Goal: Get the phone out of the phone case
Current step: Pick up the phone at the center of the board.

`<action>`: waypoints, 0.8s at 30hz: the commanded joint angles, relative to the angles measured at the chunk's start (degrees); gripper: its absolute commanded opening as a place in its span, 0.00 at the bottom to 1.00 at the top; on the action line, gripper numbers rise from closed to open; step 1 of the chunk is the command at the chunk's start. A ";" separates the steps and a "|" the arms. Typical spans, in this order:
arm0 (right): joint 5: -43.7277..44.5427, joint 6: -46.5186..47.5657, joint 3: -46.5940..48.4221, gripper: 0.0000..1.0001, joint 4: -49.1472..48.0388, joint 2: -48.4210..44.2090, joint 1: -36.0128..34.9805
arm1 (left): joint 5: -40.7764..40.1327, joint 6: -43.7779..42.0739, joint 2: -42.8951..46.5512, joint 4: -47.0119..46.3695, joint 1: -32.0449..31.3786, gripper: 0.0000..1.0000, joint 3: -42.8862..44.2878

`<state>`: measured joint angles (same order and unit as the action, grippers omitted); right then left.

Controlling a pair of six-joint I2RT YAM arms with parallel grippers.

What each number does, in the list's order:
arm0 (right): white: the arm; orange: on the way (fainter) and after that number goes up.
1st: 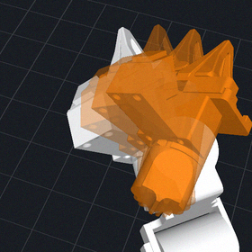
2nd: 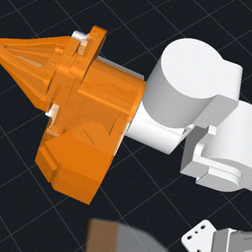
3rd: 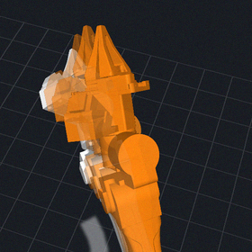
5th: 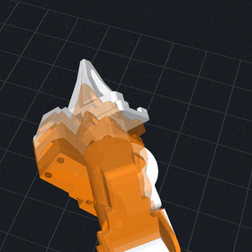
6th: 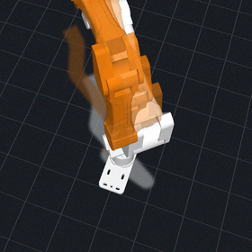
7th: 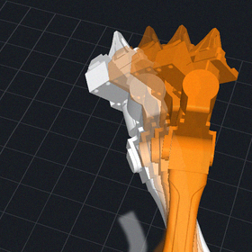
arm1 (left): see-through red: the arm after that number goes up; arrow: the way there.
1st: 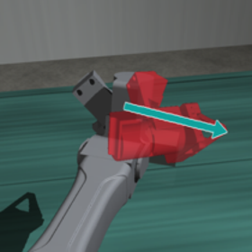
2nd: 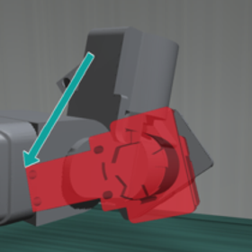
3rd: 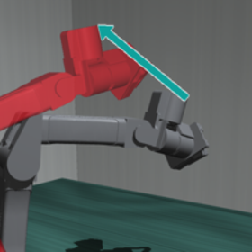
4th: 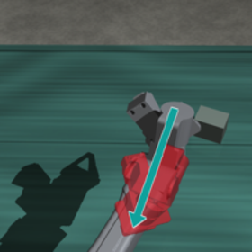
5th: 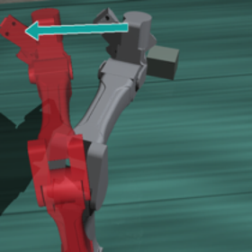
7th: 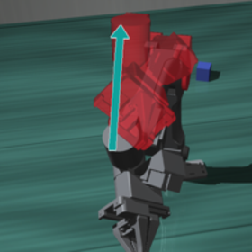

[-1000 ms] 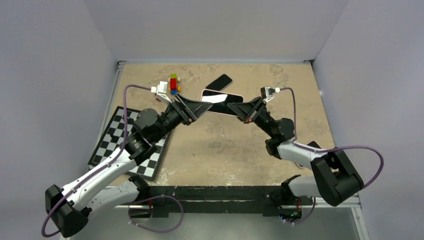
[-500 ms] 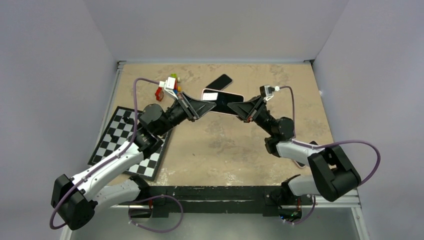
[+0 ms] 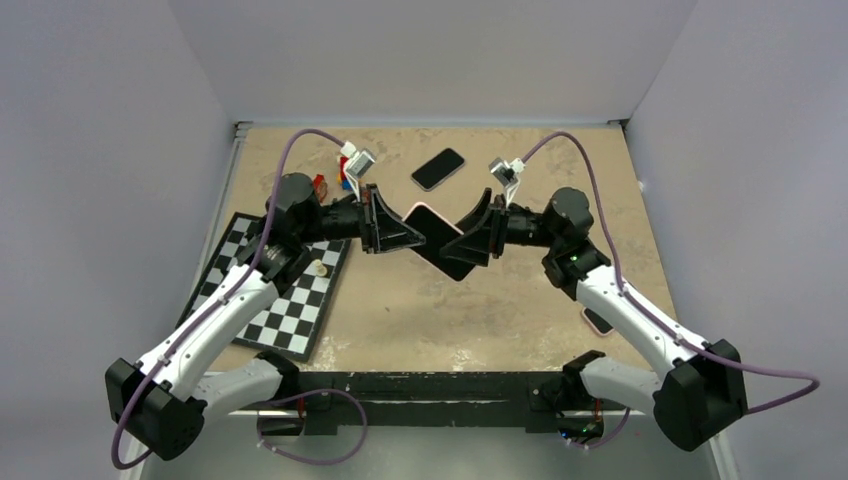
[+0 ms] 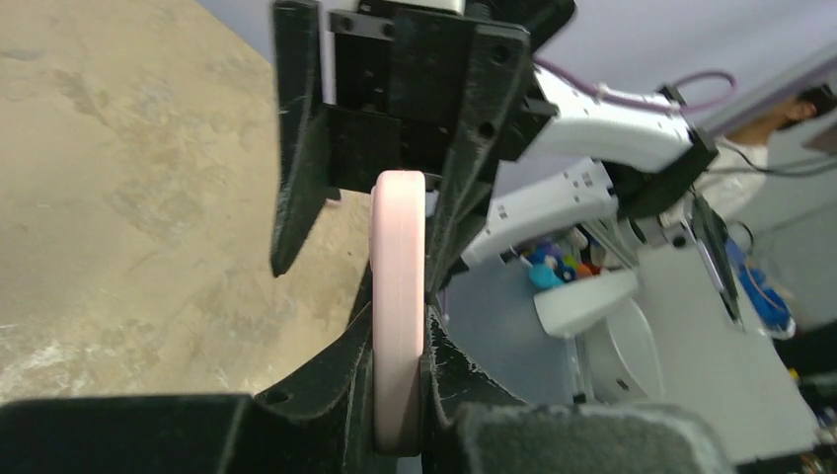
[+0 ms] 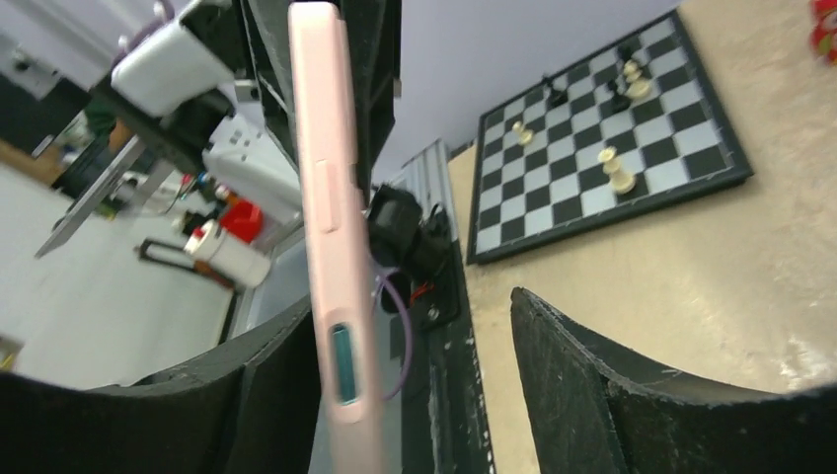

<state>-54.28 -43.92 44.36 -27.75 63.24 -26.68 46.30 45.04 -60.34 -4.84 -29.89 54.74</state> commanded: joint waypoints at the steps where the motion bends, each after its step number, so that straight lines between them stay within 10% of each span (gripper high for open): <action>1: -11.71 6.52 -0.92 0.65 4.28 1.29 -0.40 | 16.60 -5.58 -0.63 1.32 0.45 0.00 3.90; 5: -13.46 3.58 -1.38 0.42 -0.02 0.67 -1.98 | 17.94 -8.48 -1.68 6.94 0.58 0.00 7.00; 8: -10.61 1.82 -1.72 0.00 -2.26 -0.26 -3.56 | 13.05 -6.88 -2.09 8.03 0.58 0.00 7.93; 13: 2.38 -9.53 -8.28 0.00 -17.06 -2.89 -3.64 | 4.69 10.18 -1.57 -9.91 0.45 0.21 0.52; 24: 7.03 -16.51 -7.58 0.00 -29.03 1.50 -4.68 | -3.63 20.66 -1.80 -22.86 0.36 0.19 -2.97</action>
<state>-52.49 -59.86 34.17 -48.69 64.18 -30.74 45.21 58.35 -62.13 -18.44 -29.28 49.69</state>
